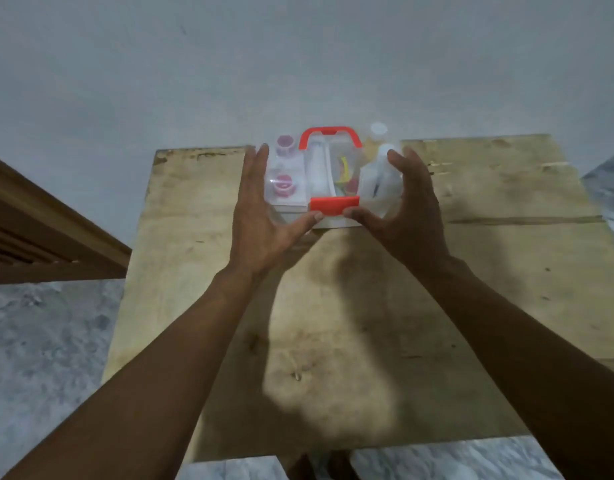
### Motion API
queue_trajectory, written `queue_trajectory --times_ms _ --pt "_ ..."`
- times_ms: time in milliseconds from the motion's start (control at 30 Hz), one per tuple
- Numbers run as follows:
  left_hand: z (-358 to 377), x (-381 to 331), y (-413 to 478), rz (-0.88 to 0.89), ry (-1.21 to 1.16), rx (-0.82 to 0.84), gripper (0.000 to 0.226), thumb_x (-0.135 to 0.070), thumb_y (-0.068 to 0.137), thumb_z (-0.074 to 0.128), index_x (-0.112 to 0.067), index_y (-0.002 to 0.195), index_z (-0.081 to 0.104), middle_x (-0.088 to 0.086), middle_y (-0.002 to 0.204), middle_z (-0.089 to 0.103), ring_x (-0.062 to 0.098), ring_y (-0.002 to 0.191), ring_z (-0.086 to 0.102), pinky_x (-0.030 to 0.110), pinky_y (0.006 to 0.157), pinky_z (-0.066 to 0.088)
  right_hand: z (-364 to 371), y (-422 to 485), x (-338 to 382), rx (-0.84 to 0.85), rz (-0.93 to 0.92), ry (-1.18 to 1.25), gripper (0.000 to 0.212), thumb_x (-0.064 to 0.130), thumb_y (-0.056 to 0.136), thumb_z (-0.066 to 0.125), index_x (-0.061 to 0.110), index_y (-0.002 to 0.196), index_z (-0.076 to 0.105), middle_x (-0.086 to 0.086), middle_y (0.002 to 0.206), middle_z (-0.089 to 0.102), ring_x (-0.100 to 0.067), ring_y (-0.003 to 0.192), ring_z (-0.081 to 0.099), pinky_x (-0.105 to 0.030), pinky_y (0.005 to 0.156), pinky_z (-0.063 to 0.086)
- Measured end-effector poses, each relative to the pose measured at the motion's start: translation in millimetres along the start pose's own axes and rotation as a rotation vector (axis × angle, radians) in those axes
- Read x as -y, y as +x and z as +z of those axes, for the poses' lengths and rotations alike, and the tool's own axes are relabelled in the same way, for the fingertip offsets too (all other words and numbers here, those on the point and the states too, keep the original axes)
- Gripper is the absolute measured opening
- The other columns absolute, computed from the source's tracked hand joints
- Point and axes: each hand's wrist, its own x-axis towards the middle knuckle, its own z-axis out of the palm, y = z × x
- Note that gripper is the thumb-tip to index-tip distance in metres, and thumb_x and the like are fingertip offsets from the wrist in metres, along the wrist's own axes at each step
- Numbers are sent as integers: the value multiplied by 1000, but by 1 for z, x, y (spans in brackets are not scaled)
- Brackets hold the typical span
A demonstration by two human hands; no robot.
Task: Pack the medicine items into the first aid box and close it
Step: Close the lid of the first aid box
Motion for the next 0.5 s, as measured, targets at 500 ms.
queue_trajectory --times_ms 500 --pt "5 -6 -2 -65 -88 -32 112 -45 66 87 -18 153 22 1 154 39 5 129 45 17 102 43 9 -4 -3 -22 50 57 106 62 70 78 2 147 35 -15 149 46 -30 133 52 -49 98 55"
